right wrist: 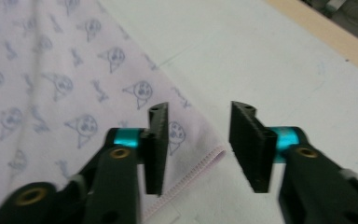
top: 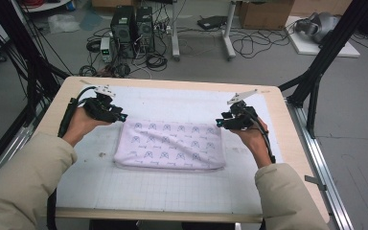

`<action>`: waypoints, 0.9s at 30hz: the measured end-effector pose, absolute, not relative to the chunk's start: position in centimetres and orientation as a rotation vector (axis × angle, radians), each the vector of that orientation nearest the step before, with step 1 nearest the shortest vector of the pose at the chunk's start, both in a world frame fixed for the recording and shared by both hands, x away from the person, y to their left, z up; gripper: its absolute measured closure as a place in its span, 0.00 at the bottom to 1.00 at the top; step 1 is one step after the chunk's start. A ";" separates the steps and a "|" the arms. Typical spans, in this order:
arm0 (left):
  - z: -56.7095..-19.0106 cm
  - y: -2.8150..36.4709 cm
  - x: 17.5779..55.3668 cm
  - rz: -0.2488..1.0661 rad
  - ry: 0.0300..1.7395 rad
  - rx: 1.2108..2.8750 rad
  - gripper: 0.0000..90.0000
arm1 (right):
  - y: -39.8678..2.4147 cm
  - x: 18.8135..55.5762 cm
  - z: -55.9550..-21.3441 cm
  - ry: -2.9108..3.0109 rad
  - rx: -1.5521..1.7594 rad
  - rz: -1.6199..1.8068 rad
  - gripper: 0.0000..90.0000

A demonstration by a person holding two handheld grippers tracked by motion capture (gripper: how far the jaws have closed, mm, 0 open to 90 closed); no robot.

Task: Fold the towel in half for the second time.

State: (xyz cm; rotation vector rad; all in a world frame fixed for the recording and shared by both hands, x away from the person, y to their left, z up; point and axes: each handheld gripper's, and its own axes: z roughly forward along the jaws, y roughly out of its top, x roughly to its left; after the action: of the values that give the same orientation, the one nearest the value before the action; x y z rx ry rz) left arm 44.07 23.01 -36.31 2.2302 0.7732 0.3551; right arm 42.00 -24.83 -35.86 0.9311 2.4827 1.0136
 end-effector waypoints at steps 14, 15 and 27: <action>-34.6 25.1 40.0 0.498 0.641 2.029 0.26 | -27.1 38.6 -34.7 2.280 0.922 1.308 0.28; -34.5 25.3 39.5 0.511 0.641 2.016 0.23 | -27.2 38.4 -34.7 2.265 0.919 1.321 0.24; -36.2 29.2 34.0 0.495 0.579 1.802 0.02 | -29.4 33.3 -34.6 2.051 0.838 1.577 0.01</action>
State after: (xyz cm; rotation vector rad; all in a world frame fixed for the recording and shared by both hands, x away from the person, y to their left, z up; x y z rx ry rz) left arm 34.00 29.21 -36.15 1.8018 0.5794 0.4948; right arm 33.28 -29.38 -34.63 0.8385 2.0511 1.5769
